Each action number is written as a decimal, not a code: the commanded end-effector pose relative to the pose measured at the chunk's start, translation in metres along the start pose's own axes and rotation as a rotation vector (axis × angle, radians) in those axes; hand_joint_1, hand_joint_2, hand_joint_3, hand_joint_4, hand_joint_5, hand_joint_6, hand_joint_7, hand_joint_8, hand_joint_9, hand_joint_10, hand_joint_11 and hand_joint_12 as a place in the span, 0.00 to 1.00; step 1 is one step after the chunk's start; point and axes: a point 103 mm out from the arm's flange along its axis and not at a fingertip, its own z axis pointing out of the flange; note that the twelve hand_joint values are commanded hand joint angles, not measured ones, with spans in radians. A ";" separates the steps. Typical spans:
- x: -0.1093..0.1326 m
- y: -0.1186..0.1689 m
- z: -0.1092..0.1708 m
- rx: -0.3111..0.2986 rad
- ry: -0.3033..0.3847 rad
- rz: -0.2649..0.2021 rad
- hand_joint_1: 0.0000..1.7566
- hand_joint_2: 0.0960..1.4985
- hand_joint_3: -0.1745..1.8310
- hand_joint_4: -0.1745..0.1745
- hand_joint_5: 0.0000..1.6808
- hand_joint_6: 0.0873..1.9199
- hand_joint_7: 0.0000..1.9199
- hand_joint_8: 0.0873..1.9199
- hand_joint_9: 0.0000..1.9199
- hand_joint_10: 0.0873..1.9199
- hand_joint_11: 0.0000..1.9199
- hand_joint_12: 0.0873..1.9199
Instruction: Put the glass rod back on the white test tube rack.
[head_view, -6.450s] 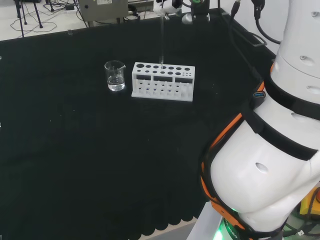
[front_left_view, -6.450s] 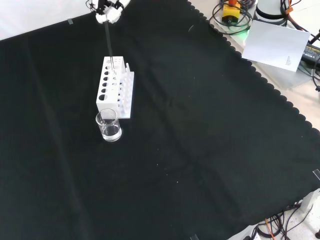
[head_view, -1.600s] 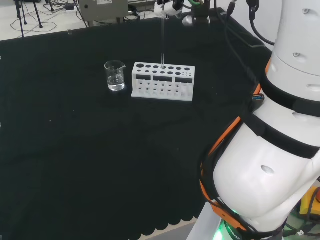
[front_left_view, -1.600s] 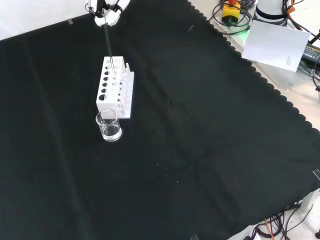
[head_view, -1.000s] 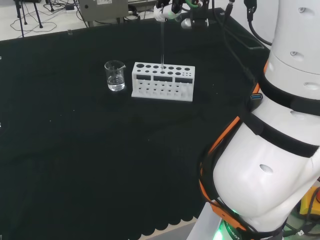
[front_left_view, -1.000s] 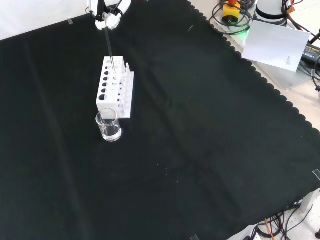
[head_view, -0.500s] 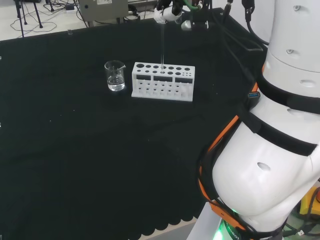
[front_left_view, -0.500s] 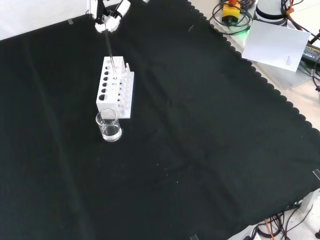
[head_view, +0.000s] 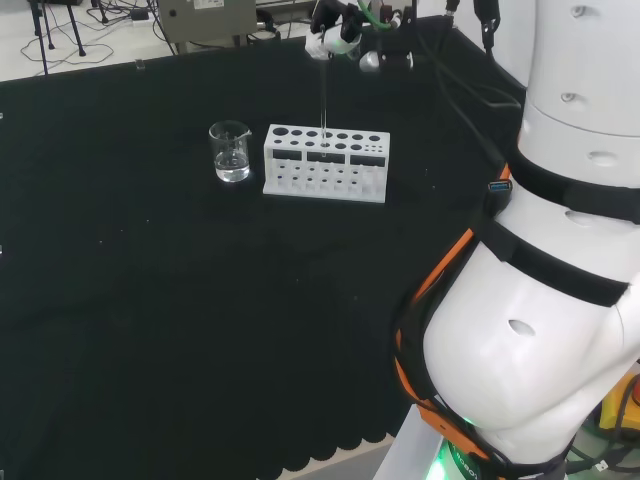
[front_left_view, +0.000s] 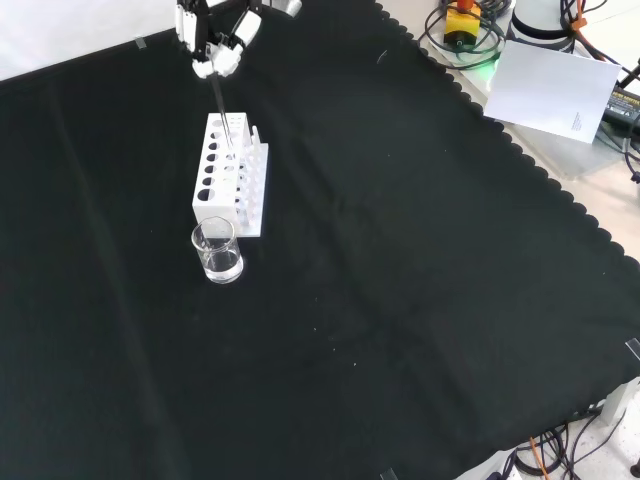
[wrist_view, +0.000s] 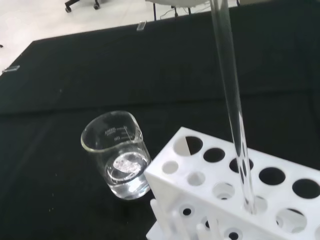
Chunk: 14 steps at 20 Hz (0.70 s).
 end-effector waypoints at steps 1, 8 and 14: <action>-0.007 0.001 0.022 0.020 0.015 -0.001 0.74 0.73 0.00 0.00 0.73 0.12 0.60 0.54 0.92 0.32 0.63 0.36; -0.020 -0.002 0.037 0.035 0.021 0.016 0.74 0.73 0.00 0.00 0.73 0.12 0.60 0.54 0.92 0.32 0.63 0.36; -0.021 -0.002 0.039 0.032 0.027 0.018 0.74 0.73 0.00 0.00 0.73 0.12 0.60 0.54 0.92 0.32 0.63 0.36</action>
